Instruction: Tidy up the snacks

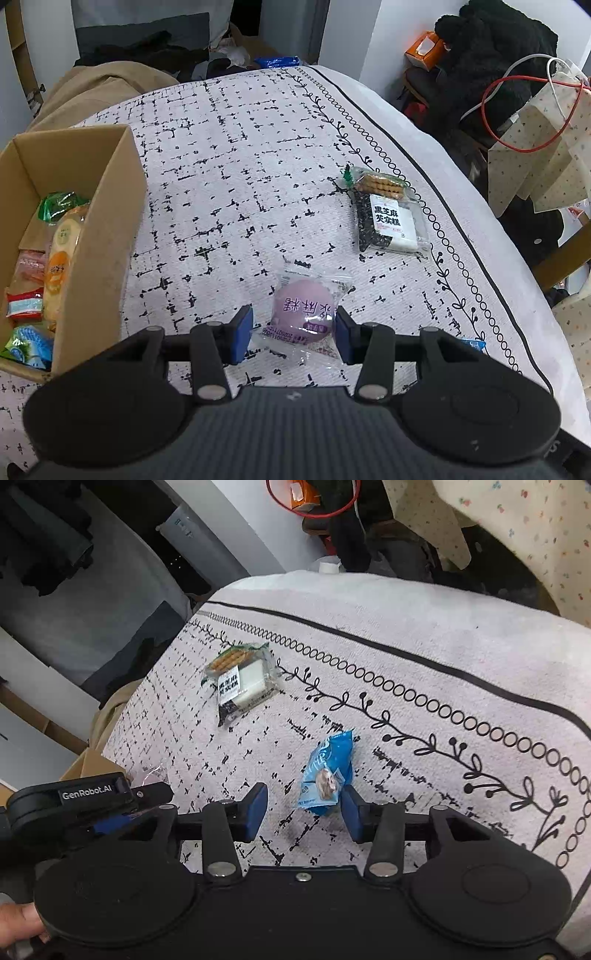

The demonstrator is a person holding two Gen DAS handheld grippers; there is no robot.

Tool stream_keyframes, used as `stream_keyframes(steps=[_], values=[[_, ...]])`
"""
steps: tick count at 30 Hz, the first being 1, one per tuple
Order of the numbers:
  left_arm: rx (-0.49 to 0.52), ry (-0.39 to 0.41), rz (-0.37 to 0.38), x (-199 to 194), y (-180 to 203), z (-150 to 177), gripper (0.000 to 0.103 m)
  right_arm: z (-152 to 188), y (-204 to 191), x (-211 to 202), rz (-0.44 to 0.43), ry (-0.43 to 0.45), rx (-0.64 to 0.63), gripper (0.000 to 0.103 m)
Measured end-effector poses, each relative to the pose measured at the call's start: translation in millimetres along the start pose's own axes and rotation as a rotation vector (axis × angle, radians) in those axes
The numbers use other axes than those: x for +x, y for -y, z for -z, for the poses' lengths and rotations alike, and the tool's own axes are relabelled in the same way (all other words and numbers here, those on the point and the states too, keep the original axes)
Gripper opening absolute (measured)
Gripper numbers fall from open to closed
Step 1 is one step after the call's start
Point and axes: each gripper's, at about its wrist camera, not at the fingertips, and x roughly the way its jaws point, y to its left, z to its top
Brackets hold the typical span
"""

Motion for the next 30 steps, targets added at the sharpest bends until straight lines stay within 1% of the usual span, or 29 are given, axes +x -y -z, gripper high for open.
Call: stream_keyframes(steps=[4, 12, 16, 17, 19, 20, 23, 27, 30], values=[[-0.009, -0.025, 0.000, 7, -1, -1, 0.046, -1, -1, 9, 0.005, -0.012, -0.002, 0.046], [0.000, -0.048, 0.004, 16, 3, -2, 0.046, -5, -1, 23, 0.036, 0.002, -0.030, 0.051], [-0.007, -0.055, 0.003, 20, 3, -3, 0.046, -6, -2, 27, 0.047, 0.012, -0.055, 0.050], [-0.006, -0.055, 0.002, 20, 3, -4, 0.046, -7, -2, 28, 0.048, 0.013, -0.056, 0.050], [-0.002, -0.052, -0.001, 19, 3, -4, 0.046, -7, -1, 29, 0.061, 0.015, -0.057, 0.041], [-0.001, -0.049, -0.003, 18, 3, -4, 0.046, -7, 0, 28, 0.078, 0.017, -0.058, 0.029], [-0.004, -0.033, -0.006, 12, 1, -4, 0.046, -9, 5, 26, 0.065, 0.019, -0.032, 0.028], [-0.012, -0.011, -0.004, 1, -3, -5, 0.046, -6, 0, 19, 0.057, 0.018, -0.046, 0.028], [-0.014, 0.012, -0.001, -10, -7, -8, 0.046, -6, -8, 8, 0.046, 0.039, -0.071, 0.028]])
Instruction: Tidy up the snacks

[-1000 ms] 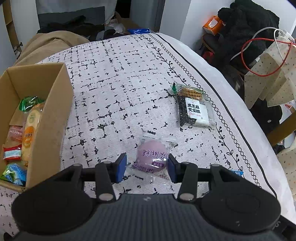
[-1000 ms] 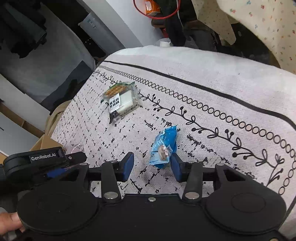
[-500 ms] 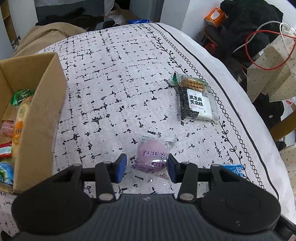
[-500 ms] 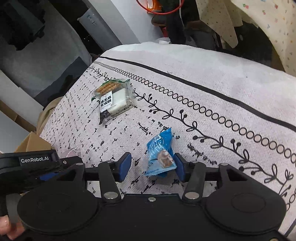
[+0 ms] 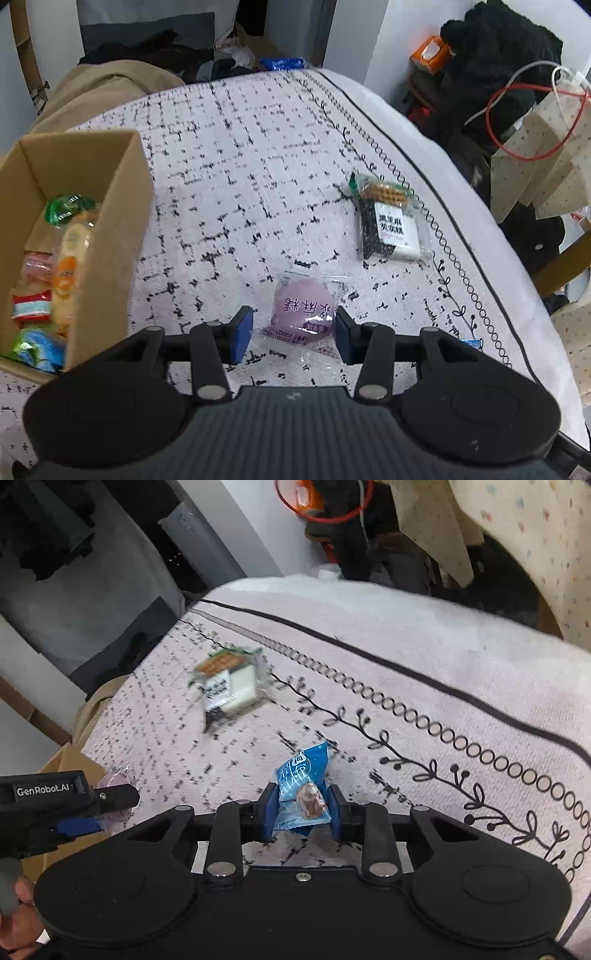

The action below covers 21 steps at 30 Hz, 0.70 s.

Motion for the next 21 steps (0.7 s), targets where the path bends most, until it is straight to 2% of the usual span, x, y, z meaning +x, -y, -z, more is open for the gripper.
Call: stream_keyframes(steps=[21], values=[[-0.052, 0.116, 0.025, -70, -42, -11, 0.046, -5, -67, -58, -0.079, 0.075, -0.086, 0.028]])
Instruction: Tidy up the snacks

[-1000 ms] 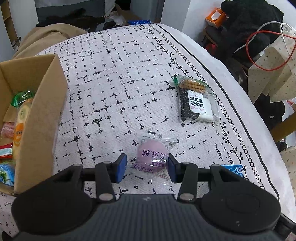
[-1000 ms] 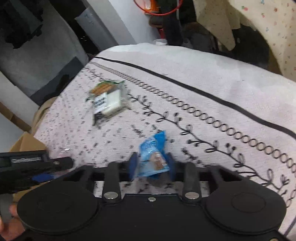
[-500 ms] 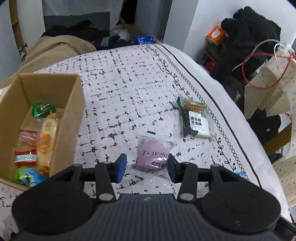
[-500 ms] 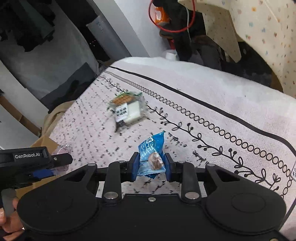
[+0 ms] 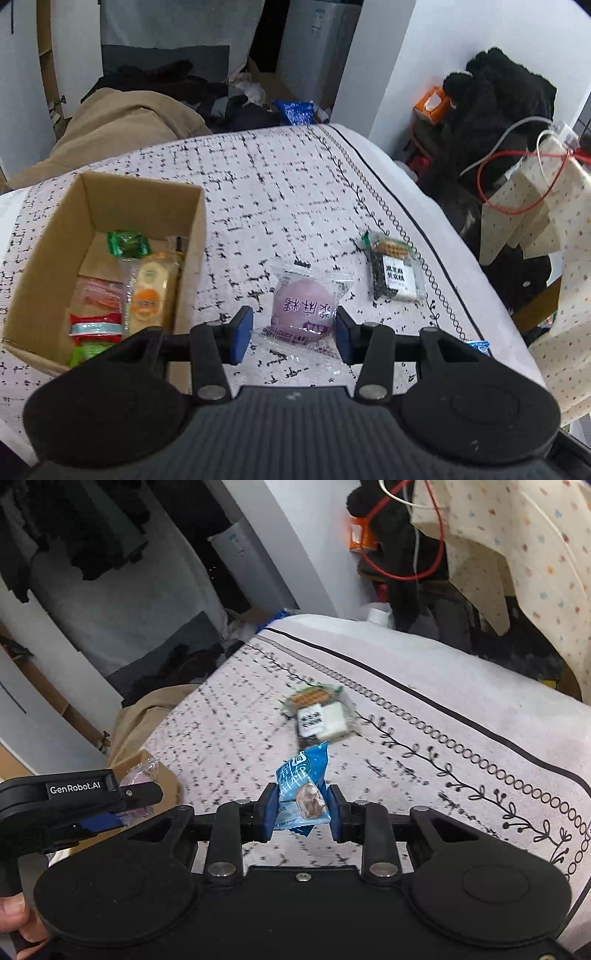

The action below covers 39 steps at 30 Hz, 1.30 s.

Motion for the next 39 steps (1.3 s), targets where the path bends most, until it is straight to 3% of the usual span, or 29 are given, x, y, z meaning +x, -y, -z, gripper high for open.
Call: stream_keyframes(steps=[19, 31, 39], values=[[-0.071, 0.076, -0.011, -36, -55, -10, 0.046, 0, -71, -18, -0.026, 0.036, -0.082, 0.028], [-0.140, 0.084, -0.018, -38, -94, -16, 0.046, 11, -117, -1, -0.057, 0.002, -0.153, 0.028], [-0.186, 0.093, -0.067, -30, -115, -24, 0.045, 16, -150, 19, -0.099, -0.028, -0.200, 0.028]])
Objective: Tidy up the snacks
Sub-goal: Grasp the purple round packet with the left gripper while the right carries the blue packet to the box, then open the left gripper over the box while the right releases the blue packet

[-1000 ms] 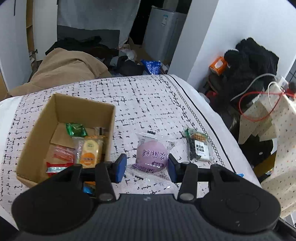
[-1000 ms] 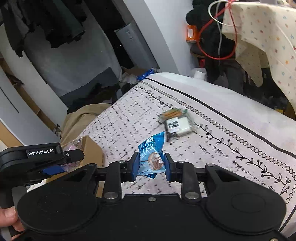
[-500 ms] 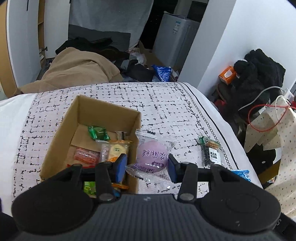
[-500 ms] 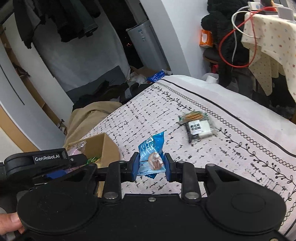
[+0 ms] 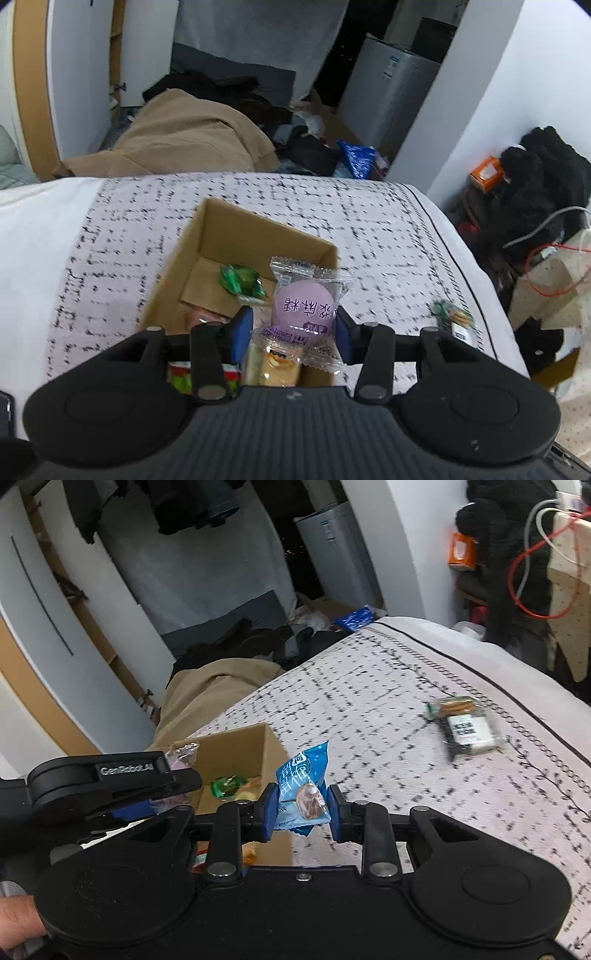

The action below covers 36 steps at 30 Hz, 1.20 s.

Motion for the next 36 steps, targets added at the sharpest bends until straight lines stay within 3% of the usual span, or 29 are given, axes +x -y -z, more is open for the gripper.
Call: stream_keyframes(steps=[12, 20, 32, 34, 36], values=[[-0.097, 0.002, -0.007, 17, -31, -18, 0.046, -7, -32, 39, -0.061, -0.030, -0.027, 0.028], [-0.142, -0.009, -0.053, 38, -50, -28, 0.046, -6, -52, 65, -0.099, -0.063, -0.044, 0.028], [-0.217, 0.014, -0.060, 49, -58, -32, 0.049, -20, -56, 100, -0.099, -0.082, -0.041, 0.028], [-0.223, 0.012, -0.049, 48, -58, -33, 0.053, -23, -57, 104, -0.108, -0.087, -0.036, 0.030], [-0.223, 0.010, -0.046, 47, -56, -33, 0.058, -24, -57, 106, -0.112, -0.094, -0.034, 0.039]])
